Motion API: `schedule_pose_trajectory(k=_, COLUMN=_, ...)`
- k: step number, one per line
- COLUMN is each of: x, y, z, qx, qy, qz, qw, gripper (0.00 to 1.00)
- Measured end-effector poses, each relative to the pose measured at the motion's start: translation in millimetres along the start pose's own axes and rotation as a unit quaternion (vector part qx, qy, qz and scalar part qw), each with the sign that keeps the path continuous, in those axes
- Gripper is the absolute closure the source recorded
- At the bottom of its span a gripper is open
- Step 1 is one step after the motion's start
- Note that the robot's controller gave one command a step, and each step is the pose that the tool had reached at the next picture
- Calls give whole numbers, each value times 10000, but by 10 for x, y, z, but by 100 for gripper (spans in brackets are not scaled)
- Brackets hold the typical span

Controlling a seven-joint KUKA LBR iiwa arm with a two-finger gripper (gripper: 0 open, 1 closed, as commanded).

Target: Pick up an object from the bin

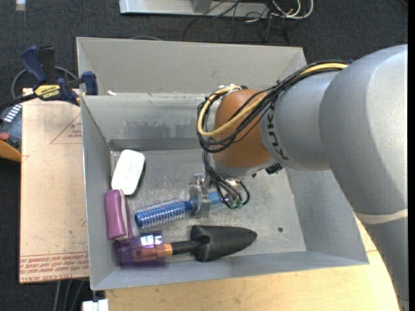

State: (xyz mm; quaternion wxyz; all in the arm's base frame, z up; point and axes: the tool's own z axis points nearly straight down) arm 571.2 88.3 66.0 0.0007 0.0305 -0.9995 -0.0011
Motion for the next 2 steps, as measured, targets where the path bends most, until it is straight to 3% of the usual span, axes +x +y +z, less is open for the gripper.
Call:
schedule_pose_trajectory(k=1, x=232, y=-42, z=-879, qx=0, qy=21, qz=-27, qw=10000, gripper=100)
schedule_pose_trajectory(k=2, x=253, y=-43, z=-1040, qx=1, qy=23, qz=-35, qw=10000, gripper=100)
